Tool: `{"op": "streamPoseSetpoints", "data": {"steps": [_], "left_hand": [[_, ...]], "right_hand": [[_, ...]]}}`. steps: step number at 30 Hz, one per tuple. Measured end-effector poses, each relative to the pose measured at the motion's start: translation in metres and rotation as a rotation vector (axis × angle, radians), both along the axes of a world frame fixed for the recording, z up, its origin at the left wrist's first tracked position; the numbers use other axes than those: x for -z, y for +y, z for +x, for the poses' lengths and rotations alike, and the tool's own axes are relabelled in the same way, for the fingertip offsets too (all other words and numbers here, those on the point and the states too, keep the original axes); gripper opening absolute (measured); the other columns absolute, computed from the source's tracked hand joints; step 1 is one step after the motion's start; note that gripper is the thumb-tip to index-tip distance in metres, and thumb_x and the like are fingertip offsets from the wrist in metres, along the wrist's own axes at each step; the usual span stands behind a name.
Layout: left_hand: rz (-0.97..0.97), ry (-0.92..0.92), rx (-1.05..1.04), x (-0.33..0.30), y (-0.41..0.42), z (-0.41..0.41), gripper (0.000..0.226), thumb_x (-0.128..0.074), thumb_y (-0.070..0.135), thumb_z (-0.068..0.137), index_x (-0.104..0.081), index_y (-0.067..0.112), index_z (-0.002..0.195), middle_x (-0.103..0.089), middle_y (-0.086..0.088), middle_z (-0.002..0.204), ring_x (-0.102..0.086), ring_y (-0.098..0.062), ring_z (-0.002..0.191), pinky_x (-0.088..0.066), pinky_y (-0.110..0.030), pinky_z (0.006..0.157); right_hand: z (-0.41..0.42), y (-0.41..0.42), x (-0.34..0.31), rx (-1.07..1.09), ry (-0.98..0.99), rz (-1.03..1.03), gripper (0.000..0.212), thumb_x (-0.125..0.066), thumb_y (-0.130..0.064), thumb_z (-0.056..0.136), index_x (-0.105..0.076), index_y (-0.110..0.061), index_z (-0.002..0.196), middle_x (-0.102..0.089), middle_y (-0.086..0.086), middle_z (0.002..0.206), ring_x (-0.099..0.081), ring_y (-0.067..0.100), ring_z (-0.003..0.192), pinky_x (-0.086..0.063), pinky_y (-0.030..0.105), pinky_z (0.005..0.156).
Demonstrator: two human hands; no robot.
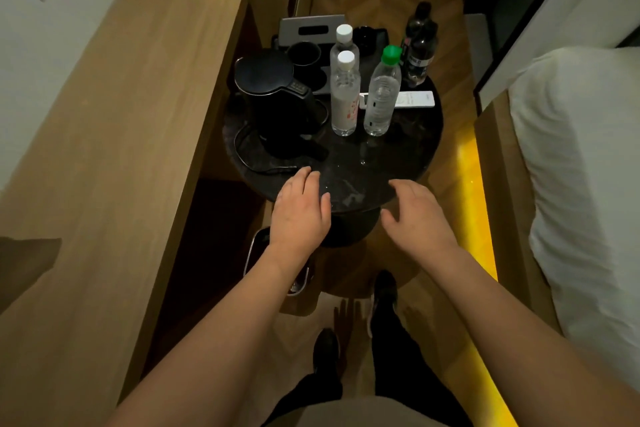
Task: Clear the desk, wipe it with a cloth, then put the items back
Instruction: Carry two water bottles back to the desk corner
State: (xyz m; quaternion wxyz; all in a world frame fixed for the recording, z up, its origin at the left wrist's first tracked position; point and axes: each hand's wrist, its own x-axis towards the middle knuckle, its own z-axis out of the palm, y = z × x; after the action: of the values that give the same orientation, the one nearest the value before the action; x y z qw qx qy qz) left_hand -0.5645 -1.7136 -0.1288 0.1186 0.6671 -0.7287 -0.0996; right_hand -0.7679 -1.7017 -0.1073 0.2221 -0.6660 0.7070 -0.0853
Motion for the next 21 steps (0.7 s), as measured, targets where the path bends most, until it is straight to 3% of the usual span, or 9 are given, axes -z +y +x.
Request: {"op": "streamPoseSetpoints", "data": {"steps": [6, 9, 13, 17, 19, 21], "left_hand": [[-0.011, 0.198, -0.114, -0.008, -0.073, -0.053, 0.048, -0.048, 0.028, 0.104, -0.043, 0.01, 0.147, -0.042, -0.007, 0.153, -0.04, -0.02, 0.141, -0.031, -0.03, 0.117], [-0.04, 0.373, -0.196, -0.017, -0.109, -0.074, 0.047, -0.051, 0.021, 0.103, -0.042, 0.008, 0.147, -0.044, -0.007, 0.15, -0.042, -0.019, 0.139, -0.036, -0.036, 0.117], [-0.117, 0.515, -0.265, -0.025, -0.148, -0.09, 0.052, -0.053, 0.019, 0.101, -0.037, 0.007, 0.149, -0.042, -0.007, 0.15, -0.039, -0.018, 0.14, -0.037, -0.037, 0.116], [-0.132, 0.574, -0.316, -0.023, -0.181, -0.096, 0.059, -0.051, 0.025, 0.104, -0.026, 0.009, 0.155, -0.03, -0.008, 0.159, -0.026, -0.016, 0.148, -0.024, -0.024, 0.119], [-0.136, 0.599, -0.33, -0.021, -0.194, -0.097, 0.06, -0.051, 0.027, 0.104, -0.025, 0.009, 0.155, -0.028, -0.008, 0.159, -0.025, -0.016, 0.148, -0.025, -0.025, 0.118], [-0.138, 0.62, -0.337, -0.017, -0.205, -0.099, 0.06, -0.051, 0.029, 0.104, -0.026, 0.009, 0.155, -0.03, -0.009, 0.158, -0.028, -0.018, 0.147, -0.028, -0.031, 0.119]], "right_hand": [[-0.039, -0.094, 0.007, -0.053, -0.099, -0.021, 0.06, -0.062, -0.031, 0.094, -0.039, -0.017, 0.148, -0.044, 0.004, 0.149, -0.038, 0.02, 0.14, -0.032, 0.037, 0.117], [-0.051, -0.14, 0.006, -0.02, -0.236, -0.097, 0.058, -0.061, -0.03, 0.095, -0.041, -0.015, 0.147, -0.045, 0.004, 0.148, -0.039, 0.021, 0.138, -0.033, 0.037, 0.115], [-0.052, -0.19, 0.005, 0.019, -0.416, -0.195, 0.056, -0.06, -0.03, 0.095, -0.041, -0.016, 0.146, -0.046, 0.003, 0.146, -0.039, 0.017, 0.136, -0.028, 0.025, 0.11], [-0.049, -0.223, 0.009, 0.014, -0.51, -0.242, 0.061, -0.06, -0.038, 0.096, -0.037, -0.017, 0.148, -0.043, 0.001, 0.149, -0.037, 0.011, 0.138, -0.023, 0.013, 0.107], [-0.046, -0.234, 0.012, 0.005, -0.543, -0.238, 0.062, -0.06, -0.041, 0.095, -0.037, -0.017, 0.148, -0.043, 0.0, 0.149, -0.037, 0.009, 0.137, -0.021, 0.003, 0.103], [-0.044, -0.241, 0.016, -0.012, -0.562, -0.237, 0.059, -0.06, -0.042, 0.095, -0.041, -0.017, 0.145, -0.047, 0.001, 0.145, -0.04, 0.01, 0.134, -0.025, 0.002, 0.103]]}}
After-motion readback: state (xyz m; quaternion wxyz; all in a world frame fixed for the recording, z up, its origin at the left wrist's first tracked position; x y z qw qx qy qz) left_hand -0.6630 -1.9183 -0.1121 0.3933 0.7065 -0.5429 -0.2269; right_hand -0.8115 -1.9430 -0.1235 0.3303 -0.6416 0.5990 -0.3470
